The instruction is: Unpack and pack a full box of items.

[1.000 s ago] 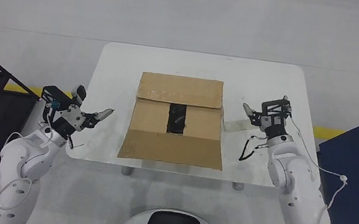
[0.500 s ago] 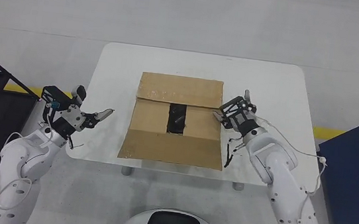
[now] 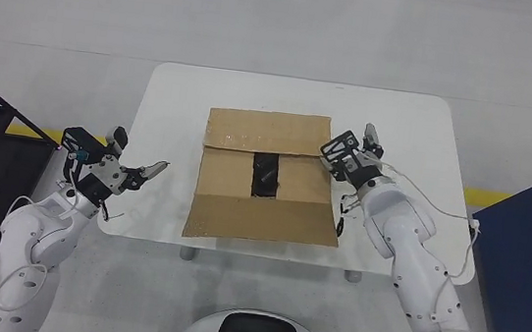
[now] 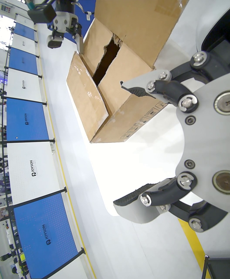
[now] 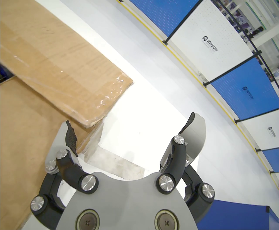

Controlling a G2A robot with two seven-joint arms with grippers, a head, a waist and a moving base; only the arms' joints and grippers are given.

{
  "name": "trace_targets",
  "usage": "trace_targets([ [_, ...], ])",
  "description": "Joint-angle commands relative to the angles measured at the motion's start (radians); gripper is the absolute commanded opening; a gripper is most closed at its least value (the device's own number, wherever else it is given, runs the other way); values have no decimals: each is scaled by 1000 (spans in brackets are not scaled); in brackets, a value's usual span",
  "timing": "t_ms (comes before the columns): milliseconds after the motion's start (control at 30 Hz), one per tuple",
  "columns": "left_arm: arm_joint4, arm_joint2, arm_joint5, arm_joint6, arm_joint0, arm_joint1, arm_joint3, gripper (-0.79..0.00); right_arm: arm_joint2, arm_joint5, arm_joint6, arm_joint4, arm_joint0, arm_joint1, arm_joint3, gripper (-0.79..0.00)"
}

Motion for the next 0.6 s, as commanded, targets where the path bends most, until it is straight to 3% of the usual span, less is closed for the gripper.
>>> trace_targets([
  [0,0,0,0,0,0,0,0,0,-11,37,30,-2,16,-5,-8,0],
  [267,0,0,0,0,0,0,0,0,-78,153,162,-64,99,-31,-14,0],
  [433,0,0,0,0,0,0,0,0,-116,159,244,-58,168,-48,-23,0],
  [567,0,0,0,0,0,0,0,0,-121,128,288,55,255,-64,9,0],
])
